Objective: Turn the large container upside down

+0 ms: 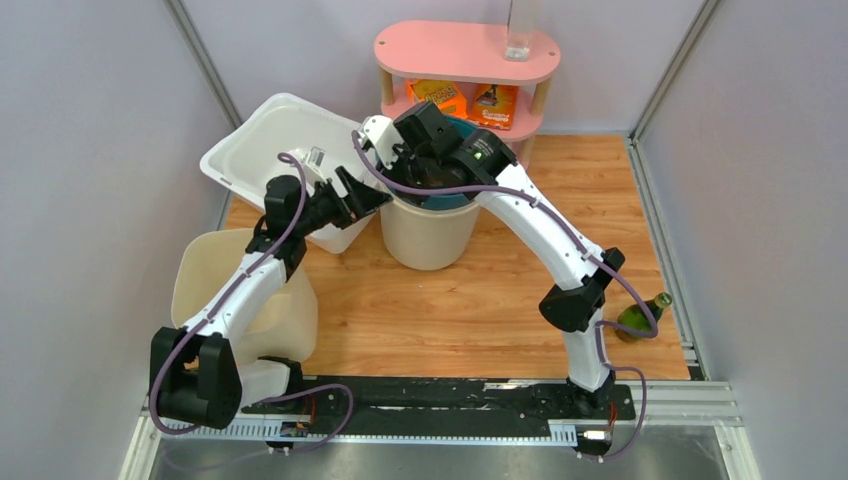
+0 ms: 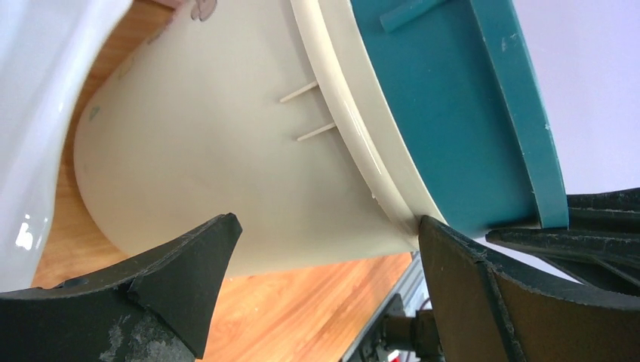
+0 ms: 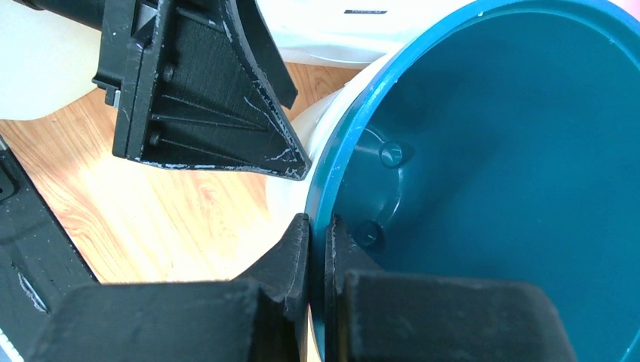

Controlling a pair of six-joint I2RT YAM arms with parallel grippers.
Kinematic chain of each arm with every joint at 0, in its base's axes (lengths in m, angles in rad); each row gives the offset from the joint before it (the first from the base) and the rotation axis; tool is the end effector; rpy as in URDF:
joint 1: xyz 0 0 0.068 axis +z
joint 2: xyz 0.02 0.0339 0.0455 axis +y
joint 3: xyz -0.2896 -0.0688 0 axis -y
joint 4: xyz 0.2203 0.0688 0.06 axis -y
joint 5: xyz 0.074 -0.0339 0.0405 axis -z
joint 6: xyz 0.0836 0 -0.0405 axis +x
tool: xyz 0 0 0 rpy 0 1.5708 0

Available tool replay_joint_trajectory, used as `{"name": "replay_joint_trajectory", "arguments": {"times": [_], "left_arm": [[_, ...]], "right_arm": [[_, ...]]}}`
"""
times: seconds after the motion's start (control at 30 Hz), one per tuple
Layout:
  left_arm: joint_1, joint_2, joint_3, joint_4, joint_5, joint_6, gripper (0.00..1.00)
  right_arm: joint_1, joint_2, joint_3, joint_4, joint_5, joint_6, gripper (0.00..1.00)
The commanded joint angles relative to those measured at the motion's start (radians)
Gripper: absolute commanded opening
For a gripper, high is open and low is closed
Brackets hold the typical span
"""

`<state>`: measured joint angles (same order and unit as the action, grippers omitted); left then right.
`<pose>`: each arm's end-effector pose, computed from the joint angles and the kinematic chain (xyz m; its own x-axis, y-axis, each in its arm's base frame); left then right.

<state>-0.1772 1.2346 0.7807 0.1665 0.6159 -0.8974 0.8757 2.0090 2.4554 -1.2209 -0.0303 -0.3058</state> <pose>0.2722 -0.0978 0.3039 -0.7128 -0.5206 -0.4701 0.2117 0.4792 -0.8518 0.2724 0.3306 0.4148 -0.1919 -0.6999 -0.6880 -0.8801 0.4329 -0.1950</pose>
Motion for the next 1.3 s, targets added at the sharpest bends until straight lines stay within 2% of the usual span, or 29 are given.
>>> {"name": "replay_joint_trajectory", "arguments": {"times": [0.0,0.07,0.2,0.4,0.63,0.9,1.1,1.27], "left_arm": [[0.007,0.073,-0.142,-0.173,-0.161,0.017,1.00],[0.008,0.080,-0.144,-0.173,-0.169,0.028,1.00],[0.012,0.106,-0.149,-0.214,-0.223,0.047,1.00],[0.027,0.171,-0.183,-0.230,-0.262,0.032,1.00],[0.026,0.219,-0.132,-0.274,-0.296,0.122,1.00],[0.027,0.182,-0.144,-0.278,-0.308,0.170,1.00],[0.046,0.078,-0.066,-0.249,-0.282,0.258,1.00],[0.073,-0.056,0.033,-0.250,-0.238,0.323,1.00]], "right_arm": [[0.033,-0.122,0.097,0.212,-0.122,0.039,0.00],[0.034,-0.131,0.094,0.212,-0.133,0.046,0.00],[0.026,-0.120,0.195,0.250,-0.130,0.030,0.00],[0.023,-0.145,0.206,0.289,-0.207,0.071,0.00],[0.000,-0.166,0.235,0.330,-0.215,0.059,0.00],[-0.063,-0.207,0.171,0.368,-0.222,0.045,0.00],[-0.068,-0.250,0.021,0.380,-0.096,0.020,0.00],[-0.069,-0.364,-0.253,0.531,0.115,0.046,0.00]]}}
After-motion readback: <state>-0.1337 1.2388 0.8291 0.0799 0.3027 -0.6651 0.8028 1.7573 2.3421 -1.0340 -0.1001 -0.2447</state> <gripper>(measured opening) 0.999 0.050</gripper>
